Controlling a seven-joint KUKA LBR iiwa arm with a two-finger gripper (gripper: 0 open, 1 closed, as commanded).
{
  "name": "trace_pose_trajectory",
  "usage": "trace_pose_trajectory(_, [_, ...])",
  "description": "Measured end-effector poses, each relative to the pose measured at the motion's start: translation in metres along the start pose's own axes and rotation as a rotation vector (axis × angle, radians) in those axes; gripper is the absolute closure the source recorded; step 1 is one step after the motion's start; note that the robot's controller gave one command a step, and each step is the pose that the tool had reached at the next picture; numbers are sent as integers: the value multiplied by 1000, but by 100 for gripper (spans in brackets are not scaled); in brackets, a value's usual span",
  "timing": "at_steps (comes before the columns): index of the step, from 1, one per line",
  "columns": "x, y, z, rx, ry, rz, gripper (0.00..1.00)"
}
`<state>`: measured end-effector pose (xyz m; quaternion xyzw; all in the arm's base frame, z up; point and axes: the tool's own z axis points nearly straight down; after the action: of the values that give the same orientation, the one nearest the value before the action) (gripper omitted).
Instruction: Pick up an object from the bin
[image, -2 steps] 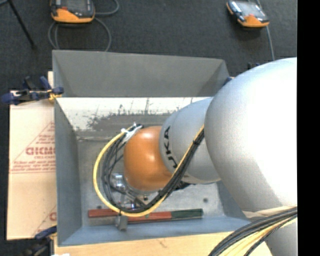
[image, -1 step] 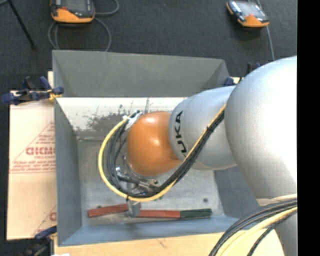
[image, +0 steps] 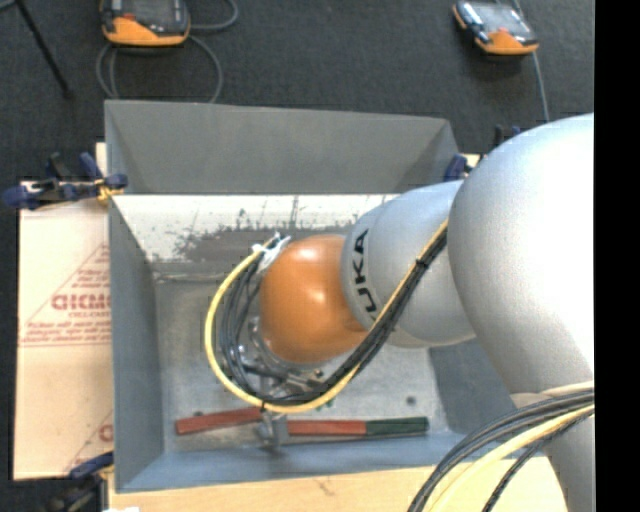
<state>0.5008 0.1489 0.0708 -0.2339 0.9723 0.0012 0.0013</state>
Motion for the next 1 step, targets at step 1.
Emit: trace_pose_trajectory(1, [-13,-33,-1,3,-2,15,0])
